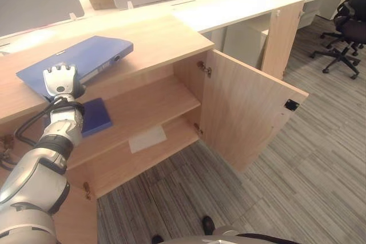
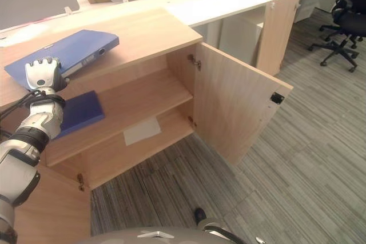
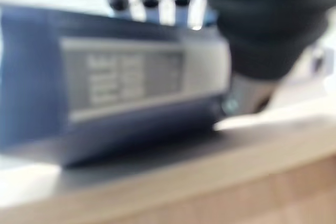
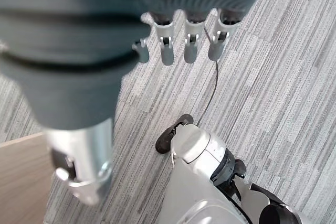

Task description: Put the empty folder in the office cabinet

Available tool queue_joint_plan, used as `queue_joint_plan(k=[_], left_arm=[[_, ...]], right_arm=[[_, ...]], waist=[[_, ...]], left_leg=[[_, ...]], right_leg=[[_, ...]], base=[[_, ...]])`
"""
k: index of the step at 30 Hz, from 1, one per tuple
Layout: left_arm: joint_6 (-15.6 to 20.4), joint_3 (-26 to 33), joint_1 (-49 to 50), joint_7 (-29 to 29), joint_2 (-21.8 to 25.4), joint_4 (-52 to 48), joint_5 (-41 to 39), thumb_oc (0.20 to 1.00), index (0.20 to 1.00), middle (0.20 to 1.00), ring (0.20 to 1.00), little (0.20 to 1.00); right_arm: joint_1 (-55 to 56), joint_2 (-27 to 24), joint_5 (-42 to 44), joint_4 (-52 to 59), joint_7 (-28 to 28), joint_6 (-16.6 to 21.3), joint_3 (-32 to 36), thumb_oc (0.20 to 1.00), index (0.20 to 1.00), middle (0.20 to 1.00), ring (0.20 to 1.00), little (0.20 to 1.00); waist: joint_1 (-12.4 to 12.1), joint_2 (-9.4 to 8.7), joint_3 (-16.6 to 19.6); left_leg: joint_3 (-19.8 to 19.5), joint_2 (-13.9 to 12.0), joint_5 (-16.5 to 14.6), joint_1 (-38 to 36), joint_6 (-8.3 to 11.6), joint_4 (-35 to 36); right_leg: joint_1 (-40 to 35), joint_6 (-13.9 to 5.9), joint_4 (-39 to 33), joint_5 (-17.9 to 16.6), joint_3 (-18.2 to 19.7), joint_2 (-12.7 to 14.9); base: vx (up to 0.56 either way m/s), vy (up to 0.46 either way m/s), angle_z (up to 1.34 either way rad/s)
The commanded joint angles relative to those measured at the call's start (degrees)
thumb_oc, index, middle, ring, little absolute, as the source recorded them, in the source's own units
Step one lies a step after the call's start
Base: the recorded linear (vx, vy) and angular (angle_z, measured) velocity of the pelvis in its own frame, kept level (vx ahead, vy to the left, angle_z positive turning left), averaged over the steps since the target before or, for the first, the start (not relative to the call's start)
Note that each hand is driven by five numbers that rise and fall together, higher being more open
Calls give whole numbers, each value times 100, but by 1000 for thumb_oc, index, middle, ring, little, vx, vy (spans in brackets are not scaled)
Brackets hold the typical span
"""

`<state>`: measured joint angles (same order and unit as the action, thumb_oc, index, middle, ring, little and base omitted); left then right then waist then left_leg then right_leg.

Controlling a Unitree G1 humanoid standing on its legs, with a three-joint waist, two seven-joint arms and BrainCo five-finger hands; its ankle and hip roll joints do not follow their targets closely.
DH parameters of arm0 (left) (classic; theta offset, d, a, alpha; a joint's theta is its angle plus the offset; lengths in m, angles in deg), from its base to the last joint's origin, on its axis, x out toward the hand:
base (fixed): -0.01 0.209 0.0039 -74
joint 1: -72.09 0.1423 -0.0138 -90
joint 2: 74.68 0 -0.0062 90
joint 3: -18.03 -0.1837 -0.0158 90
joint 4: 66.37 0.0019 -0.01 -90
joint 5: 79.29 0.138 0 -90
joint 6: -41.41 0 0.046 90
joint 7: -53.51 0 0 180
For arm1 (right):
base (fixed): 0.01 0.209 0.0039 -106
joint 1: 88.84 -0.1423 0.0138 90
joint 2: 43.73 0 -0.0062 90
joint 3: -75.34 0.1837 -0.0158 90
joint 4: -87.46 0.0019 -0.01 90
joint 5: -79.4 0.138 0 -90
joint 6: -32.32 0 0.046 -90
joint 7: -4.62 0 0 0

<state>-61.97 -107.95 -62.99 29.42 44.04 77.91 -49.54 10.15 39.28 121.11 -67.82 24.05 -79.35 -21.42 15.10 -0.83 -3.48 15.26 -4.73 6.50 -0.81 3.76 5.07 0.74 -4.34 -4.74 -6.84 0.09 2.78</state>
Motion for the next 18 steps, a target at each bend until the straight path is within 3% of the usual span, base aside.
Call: queue_joint_plan(k=[1, 11, 12, 18], left_arm=[[-50, 131, -191, 5, 273, -67, -21, 200, 200, 200, 200, 200], [320, 246, -162, -346, 359, -294, -177, 200, 200, 200, 200, 200], [654, 268, -372, -772, 422, -561, -312, 200, 200, 200, 200, 200], [789, 430, -566, -1190, 597, -1461, -570, 200, 200, 200, 200, 200]], right_arm=[[-15, -155, 111, -56, -41, -42, 14, 1000, 1000, 1000, 1000, 1000], [38, -134, 81, -28, -79, -107, 27, 1000, 1000, 1000, 1000, 1000], [85, -87, -63, -132, -35, -95, 48, 1000, 1000, 1000, 1000, 1000], [151, 21, -73, -102, -70, -99, 29, 1000, 1000, 1000, 1000, 1000]], waist=[[-11, 124, -103], [-42, 99, -64], [-39, 83, -15], [-89, 61, 49]], left_leg=[[14, 128, -787, -11, 52, -7], [4, 130, -787, -10, 60, -7], [7, 128, -814, -43, 54, -7], [-39, 126, -854, -86, 49, -7]], right_leg=[[106, -514, -26, 362, 53, 113], [100, -528, -26, 364, 35, 116], [64, -527, -26, 380, 19, 123], [-3, -514, -26, 427, -32, 136]], base=[[-4, -5, 3], [0, 0, 0], [0, 0, 0], [23, -19, 2]])
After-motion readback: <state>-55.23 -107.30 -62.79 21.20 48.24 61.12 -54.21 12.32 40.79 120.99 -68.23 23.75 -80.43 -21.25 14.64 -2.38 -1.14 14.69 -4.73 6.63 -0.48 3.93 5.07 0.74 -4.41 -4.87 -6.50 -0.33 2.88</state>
